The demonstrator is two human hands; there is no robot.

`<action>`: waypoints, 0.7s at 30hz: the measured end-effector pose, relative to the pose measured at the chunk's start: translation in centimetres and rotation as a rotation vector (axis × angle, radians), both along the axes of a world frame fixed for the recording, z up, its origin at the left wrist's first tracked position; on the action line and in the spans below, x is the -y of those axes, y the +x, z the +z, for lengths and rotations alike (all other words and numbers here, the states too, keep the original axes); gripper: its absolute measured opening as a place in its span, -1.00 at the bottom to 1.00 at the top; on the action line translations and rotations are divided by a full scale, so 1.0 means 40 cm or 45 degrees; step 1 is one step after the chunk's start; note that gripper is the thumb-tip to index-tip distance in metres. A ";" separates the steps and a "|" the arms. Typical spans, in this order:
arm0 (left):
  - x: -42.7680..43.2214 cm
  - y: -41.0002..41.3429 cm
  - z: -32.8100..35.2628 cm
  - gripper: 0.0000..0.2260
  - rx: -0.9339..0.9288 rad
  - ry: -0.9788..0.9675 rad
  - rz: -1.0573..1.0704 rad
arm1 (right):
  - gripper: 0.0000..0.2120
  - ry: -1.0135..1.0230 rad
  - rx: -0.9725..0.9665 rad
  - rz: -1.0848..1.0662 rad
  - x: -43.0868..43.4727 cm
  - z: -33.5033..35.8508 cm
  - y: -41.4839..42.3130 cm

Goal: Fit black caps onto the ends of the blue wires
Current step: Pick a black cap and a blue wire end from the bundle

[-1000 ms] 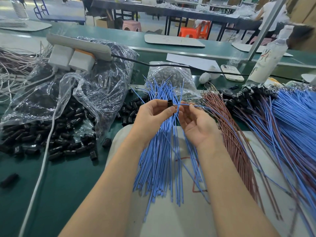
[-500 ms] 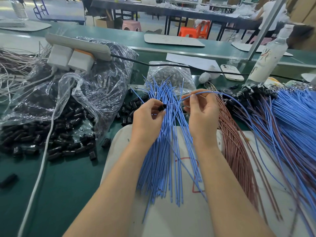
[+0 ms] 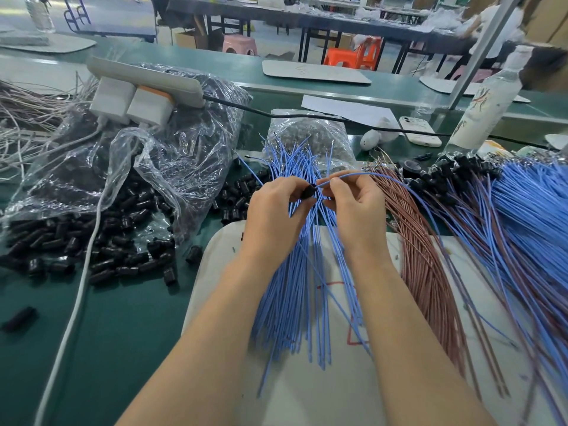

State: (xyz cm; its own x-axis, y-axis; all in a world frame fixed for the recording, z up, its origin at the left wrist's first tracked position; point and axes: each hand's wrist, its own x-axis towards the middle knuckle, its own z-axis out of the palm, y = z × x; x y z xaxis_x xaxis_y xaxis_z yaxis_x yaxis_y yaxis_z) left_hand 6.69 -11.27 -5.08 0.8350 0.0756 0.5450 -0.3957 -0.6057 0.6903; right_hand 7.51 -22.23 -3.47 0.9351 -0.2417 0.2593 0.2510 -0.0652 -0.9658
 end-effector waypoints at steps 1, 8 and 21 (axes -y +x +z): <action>0.000 -0.003 0.004 -0.89 0.020 -0.003 -0.005 | -0.81 0.040 -0.023 0.003 0.001 0.002 0.000; 0.002 -0.010 0.015 -0.88 0.077 0.116 0.031 | -0.82 0.049 -0.072 0.155 0.003 0.002 -0.004; 0.011 -0.019 0.047 -0.95 -0.067 -0.556 -0.100 | -0.68 0.009 -0.137 0.534 -0.023 0.029 -0.034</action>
